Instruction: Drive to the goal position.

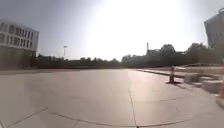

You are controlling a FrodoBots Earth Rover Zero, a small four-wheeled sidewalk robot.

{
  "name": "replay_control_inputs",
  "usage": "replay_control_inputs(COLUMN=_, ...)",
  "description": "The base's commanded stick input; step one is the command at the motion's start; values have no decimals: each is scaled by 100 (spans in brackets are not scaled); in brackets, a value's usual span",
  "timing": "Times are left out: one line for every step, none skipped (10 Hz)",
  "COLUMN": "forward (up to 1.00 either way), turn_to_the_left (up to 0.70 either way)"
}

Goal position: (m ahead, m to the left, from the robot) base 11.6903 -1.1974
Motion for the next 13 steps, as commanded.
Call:
replay_control_inputs(forward=70, turn_to_the_left=-2)
replay_control_inputs(forward=70, turn_to_the_left=-2)
replay_control_inputs(forward=70, turn_to_the_left=-2)
replay_control_inputs(forward=70, turn_to_the_left=-2)
replay_control_inputs(forward=70, turn_to_the_left=-2)
replay_control_inputs(forward=70, turn_to_the_left=-2)
replay_control_inputs(forward=70, turn_to_the_left=-2)
replay_control_inputs(forward=70, turn_to_the_left=-2)
replay_control_inputs(forward=70, turn_to_the_left=-2)
replay_control_inputs(forward=70, turn_to_the_left=-2)
replay_control_inputs(forward=70, turn_to_the_left=-2)
replay_control_inputs(forward=70, turn_to_the_left=-2)
replay_control_inputs(forward=70, turn_to_the_left=-2)
